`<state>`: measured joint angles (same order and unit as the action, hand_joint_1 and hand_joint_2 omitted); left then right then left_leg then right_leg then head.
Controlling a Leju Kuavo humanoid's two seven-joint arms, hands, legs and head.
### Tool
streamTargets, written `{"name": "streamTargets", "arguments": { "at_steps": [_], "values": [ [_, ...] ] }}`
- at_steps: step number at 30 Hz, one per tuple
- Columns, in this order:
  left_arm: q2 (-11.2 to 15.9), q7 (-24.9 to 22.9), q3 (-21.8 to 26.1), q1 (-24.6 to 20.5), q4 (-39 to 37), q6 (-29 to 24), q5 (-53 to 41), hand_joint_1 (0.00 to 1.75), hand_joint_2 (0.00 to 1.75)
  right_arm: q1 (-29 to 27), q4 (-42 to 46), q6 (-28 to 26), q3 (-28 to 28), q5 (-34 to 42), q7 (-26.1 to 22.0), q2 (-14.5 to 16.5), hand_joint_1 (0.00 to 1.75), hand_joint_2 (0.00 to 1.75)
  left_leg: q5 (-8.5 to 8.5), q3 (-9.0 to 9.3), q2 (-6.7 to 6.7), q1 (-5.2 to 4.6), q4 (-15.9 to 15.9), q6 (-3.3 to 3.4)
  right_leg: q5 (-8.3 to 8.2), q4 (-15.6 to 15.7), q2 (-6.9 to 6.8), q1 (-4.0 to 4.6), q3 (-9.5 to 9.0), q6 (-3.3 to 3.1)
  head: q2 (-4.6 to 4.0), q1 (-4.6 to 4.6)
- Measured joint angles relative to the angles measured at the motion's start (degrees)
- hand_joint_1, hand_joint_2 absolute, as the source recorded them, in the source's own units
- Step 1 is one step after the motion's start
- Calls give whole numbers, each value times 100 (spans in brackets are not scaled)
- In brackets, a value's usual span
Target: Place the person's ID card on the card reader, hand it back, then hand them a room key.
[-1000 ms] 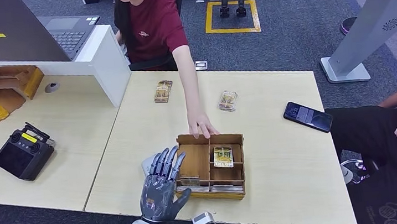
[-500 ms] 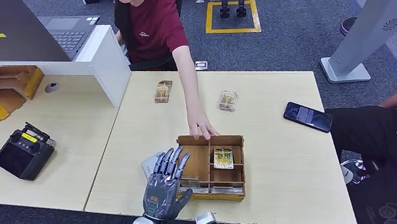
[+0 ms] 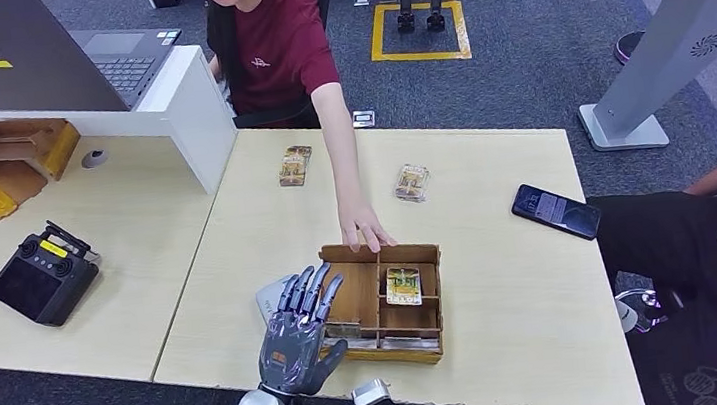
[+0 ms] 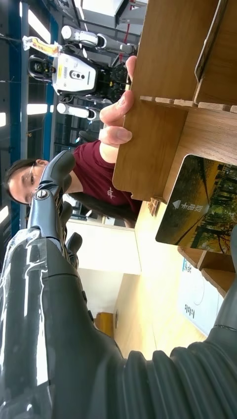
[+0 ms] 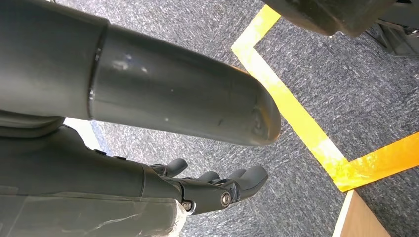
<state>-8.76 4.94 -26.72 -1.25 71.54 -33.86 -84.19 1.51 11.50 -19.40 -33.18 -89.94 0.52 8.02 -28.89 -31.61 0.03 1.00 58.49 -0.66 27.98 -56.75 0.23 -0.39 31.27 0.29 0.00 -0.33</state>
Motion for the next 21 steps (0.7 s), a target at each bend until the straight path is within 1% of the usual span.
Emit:
{"name": "streamTargets", "arguments": {
  "at_steps": [3,4,21],
  "values": [
    [1,0,-1,2,0,4,-3,139,175,0,0,0,0,0,0,0,0,0,0,0,0,0,0,0,0,0,0,0,0,0,0,0],
    [1,0,-1,4,0,6,-5,175,175,0,0,0,0,0,0,0,0,0,0,0,0,0,0,0,0,0,0,0,0,0,0,0],
    [-5,12,0,5,23,120,-3,175,175,-1,0,0,0,1,0,0,0,0,0,0,0,0,0,0,0,0,0,0,0,0,0,0]
  ]
}}
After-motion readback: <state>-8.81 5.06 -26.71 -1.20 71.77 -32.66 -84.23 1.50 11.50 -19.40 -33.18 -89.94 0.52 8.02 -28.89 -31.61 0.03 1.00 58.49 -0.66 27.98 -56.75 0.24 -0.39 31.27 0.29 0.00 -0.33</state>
